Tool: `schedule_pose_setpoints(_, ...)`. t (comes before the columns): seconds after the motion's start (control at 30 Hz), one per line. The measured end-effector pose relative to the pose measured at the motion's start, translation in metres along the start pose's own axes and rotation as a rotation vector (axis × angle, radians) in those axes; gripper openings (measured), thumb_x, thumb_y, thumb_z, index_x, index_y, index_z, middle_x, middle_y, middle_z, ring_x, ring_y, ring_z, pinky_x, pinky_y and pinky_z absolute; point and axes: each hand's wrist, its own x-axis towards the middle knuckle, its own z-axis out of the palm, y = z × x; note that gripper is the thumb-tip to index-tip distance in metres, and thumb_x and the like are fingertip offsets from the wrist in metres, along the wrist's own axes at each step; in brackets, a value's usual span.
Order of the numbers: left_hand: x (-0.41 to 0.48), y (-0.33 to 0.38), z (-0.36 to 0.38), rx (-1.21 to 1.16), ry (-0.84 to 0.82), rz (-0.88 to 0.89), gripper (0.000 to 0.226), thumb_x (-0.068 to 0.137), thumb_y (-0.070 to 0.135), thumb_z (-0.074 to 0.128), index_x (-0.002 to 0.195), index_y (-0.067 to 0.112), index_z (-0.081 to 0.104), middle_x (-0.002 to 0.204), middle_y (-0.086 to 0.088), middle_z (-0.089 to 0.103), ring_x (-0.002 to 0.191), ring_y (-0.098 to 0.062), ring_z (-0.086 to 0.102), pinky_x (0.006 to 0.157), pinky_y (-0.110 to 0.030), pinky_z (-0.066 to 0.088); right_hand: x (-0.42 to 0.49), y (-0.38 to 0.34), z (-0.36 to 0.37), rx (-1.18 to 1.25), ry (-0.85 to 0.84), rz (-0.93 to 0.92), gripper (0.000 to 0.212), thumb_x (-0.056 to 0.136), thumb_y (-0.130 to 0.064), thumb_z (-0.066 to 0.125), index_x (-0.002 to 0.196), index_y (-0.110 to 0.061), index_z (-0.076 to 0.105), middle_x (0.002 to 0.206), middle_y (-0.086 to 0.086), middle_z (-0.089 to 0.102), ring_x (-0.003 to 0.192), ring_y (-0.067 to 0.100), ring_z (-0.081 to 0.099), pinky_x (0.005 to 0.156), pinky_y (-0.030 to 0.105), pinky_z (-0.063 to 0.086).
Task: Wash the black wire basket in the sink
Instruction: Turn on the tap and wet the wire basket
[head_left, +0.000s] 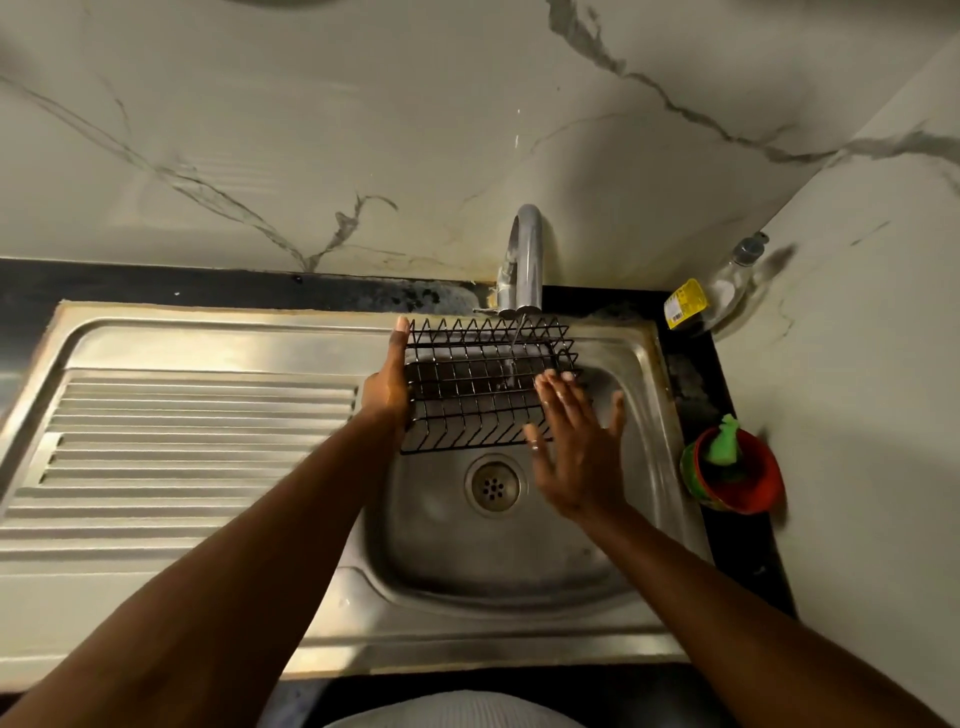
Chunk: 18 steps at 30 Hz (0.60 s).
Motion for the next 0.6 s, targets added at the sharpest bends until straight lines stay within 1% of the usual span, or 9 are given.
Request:
schedule_pose_setpoints(0.07, -0.001, 0.003, 0.003, 0.012, 0.047, 0.043, 0.132, 0.05, 0.109, 0.05, 0.147, 0.019, 0.054, 0.114, -0.012, 0.073, 0.08, -0.02, 0.059, 0.067, -0.034, 0.048, -0.001, 0.003, 0.004, -0.047, -0.011, 0.061, 0.066, 0.105, -0.054, 0.033, 0.158, -0.015, 0.037, 0.166, 0.004, 0.033, 0.156, 0.018, 0.023, 0.123, 0.064, 0.0)
schedule_pose_setpoints(0.13, 0.001, 0.002, 0.008, 0.038, 0.032, 0.063, 0.133, 0.05, 0.11, 0.047, 0.149, 0.022, 0.053, 0.12, -0.014, 0.071, 0.061, -0.012, 0.047, 0.051, -0.029, 0.037, 0.004, -0.017, 0.003, -0.008, 0.042, 0.13, 0.071, 0.104, -0.058, 0.03, 0.154, -0.009, 0.042, 0.162, 0.011, 0.038, 0.154, 0.025, 0.028, 0.124, 0.062, 0.002)
schedule_pose_setpoints(0.2, 0.0, 0.001, 0.011, 0.045, 0.014, 0.064, 0.13, 0.054, 0.109, 0.046, 0.153, 0.025, 0.048, 0.132, -0.015, 0.066, 0.063, -0.011, 0.044, 0.054, -0.029, 0.036, 0.005, -0.045, 0.005, 0.031, 0.04, 0.028, 0.076, 0.102, -0.06, 0.031, 0.156, -0.006, 0.038, 0.164, 0.015, 0.033, 0.156, 0.03, 0.022, 0.125, 0.061, 0.006)
schedule_pose_setpoints(0.27, -0.001, 0.0, 0.011, 0.033, 0.023, 0.049, 0.121, 0.06, 0.105, 0.049, 0.15, 0.024, 0.052, 0.122, -0.012, 0.07, 0.074, -0.015, 0.05, 0.059, -0.03, 0.038, 0.002, -0.071, 0.008, 0.056, -0.001, -0.162, 0.079, 0.102, -0.059, 0.036, 0.16, -0.006, 0.029, 0.168, 0.017, 0.023, 0.158, 0.031, 0.011, 0.125, 0.058, 0.009)
schedule_pose_setpoints(0.33, 0.002, 0.0, 0.009, 0.011, 0.014, 0.035, 0.112, 0.065, 0.1, 0.052, 0.144, 0.022, 0.058, 0.114, -0.008, 0.072, 0.086, -0.016, 0.06, 0.066, -0.032, 0.043, 0.007, -0.077, 0.009, 0.1, -0.032, -0.273, 0.076, 0.103, -0.056, 0.04, 0.161, -0.009, 0.027, 0.168, 0.016, 0.022, 0.158, 0.03, 0.01, 0.126, 0.051, 0.014)
schedule_pose_setpoints(0.4, 0.004, -0.001, 0.007, -0.004, 0.002, 0.007, 0.114, 0.064, 0.1, 0.054, 0.146, 0.021, 0.057, 0.134, -0.01, 0.067, 0.098, -0.021, 0.063, 0.074, -0.035, 0.047, 0.019, -0.059, 0.003, 0.161, -0.067, -0.374, 0.069, 0.104, -0.05, 0.042, 0.161, -0.015, 0.029, 0.168, 0.009, 0.027, 0.158, 0.024, 0.014, 0.125, 0.049, 0.017)
schedule_pose_setpoints(0.47, 0.0, -0.001, 0.005, -0.006, 0.001, 0.015, 0.117, 0.064, 0.101, 0.052, 0.149, 0.02, 0.053, 0.13, -0.01, 0.065, 0.087, -0.016, 0.059, 0.07, -0.034, 0.046, 0.031, -0.025, 0.001, 0.176, -0.106, -0.383, 0.063, 0.105, -0.048, 0.039, 0.162, -0.022, 0.028, 0.168, -0.001, 0.027, 0.157, 0.015, 0.016, 0.125, 0.051, 0.017)
schedule_pose_setpoints(0.53, 0.0, 0.001, 0.003, -0.016, -0.001, 0.031, 0.122, 0.06, 0.103, 0.053, 0.149, 0.02, 0.052, 0.109, -0.004, 0.068, 0.076, -0.011, 0.054, 0.065, -0.031, 0.042, 0.043, 0.015, 0.007, 0.14, -0.04, -0.105, 0.061, 0.106, -0.053, 0.028, 0.16, -0.024, 0.032, 0.166, -0.002, 0.032, 0.155, 0.016, 0.023, 0.123, 0.056, 0.021)
schedule_pose_setpoints(0.6, 0.004, -0.002, 0.003, -0.009, -0.008, 0.026, 0.126, 0.054, 0.105, 0.055, 0.149, 0.022, 0.053, 0.108, -0.006, 0.071, 0.081, -0.014, 0.06, 0.073, -0.033, 0.05, 0.057, 0.037, 0.004, 0.245, -0.14, 0.417, 0.077, 0.1, -0.069, 0.014, 0.156, -0.021, 0.04, 0.161, 0.007, 0.041, 0.149, 0.025, 0.035, 0.123, 0.056, 0.021)
